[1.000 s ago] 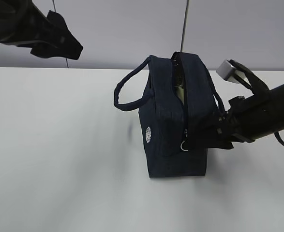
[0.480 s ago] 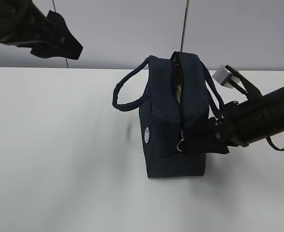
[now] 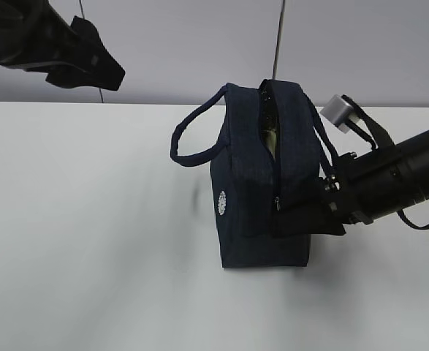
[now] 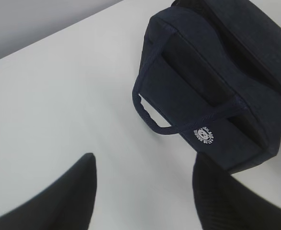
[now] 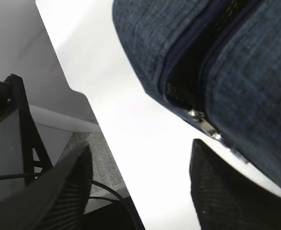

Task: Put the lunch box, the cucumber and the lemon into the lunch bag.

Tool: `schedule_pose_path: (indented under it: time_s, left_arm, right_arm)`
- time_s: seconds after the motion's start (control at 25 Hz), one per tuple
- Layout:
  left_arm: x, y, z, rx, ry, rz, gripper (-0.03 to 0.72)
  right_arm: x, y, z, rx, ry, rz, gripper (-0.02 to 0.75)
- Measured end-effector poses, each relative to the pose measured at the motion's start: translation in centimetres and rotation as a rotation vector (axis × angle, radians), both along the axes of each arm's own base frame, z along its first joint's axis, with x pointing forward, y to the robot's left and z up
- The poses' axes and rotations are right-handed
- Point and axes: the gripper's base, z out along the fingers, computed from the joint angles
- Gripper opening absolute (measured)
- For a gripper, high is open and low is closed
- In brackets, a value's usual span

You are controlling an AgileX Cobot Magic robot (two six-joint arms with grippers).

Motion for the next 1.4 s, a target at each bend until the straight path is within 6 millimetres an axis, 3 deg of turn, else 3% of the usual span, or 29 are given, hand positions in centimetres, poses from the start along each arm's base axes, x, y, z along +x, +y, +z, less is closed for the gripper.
schedule_pose_path:
  time_s: [0.56,0.84,1.4]
  left_arm:
    - [-0.1,0.0,-0.1,0.008,0.012,-0.003,0.438]
    - [-0.1,0.0,-0.1,0.009,0.014,-0.003,0.438]
    - [-0.1,0.1,-0.1,0.029,0.005,-0.005,0.438]
  right_arm:
    - [1.5,-0.5,-0.5,-0.046,-0.047,-0.162,0.477]
    - [1.5,-0.2,-1.5,-0.009,-0.009,-0.112,0.476]
    - [1.4,0.3,-1.4,0.075,-0.011,-0.070,0.476]
